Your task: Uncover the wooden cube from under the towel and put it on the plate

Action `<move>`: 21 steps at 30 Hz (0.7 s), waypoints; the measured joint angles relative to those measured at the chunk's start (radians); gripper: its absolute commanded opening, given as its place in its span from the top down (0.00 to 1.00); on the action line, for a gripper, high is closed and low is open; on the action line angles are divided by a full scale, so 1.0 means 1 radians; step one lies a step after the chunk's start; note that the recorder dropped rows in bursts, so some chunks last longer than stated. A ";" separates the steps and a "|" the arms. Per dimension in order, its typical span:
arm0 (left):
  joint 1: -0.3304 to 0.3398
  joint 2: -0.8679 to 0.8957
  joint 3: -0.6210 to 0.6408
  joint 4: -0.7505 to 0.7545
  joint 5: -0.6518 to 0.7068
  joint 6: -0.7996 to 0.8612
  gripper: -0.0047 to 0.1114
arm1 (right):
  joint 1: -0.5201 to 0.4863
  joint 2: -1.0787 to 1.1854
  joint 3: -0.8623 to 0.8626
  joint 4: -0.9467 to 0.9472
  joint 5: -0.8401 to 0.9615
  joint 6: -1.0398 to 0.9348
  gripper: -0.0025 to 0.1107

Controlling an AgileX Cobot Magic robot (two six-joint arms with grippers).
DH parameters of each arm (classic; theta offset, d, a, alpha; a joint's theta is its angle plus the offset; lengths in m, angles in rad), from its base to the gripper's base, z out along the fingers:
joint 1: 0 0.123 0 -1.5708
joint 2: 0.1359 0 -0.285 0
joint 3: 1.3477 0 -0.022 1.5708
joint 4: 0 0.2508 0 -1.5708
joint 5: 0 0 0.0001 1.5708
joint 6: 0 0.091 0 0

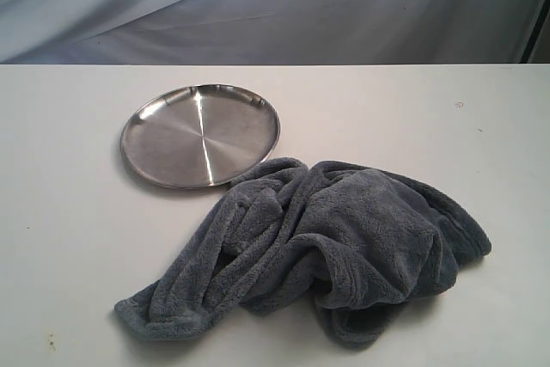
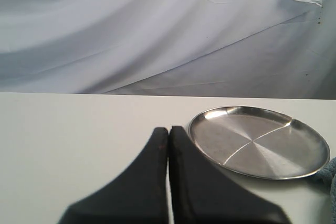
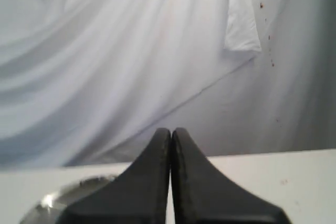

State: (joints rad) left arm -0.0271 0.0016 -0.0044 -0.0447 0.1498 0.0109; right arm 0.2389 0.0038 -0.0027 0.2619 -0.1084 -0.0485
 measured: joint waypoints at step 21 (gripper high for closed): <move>0.000 0.000 0.000 0.000 0.000 0.000 0.95 | 0.000 0.244 -0.464 0.101 0.355 -0.195 0.98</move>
State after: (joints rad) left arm -0.0271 0.0016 -0.0044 -0.0447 0.1498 0.0109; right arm 0.2389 0.2482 -0.4672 0.3627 0.2465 -0.2434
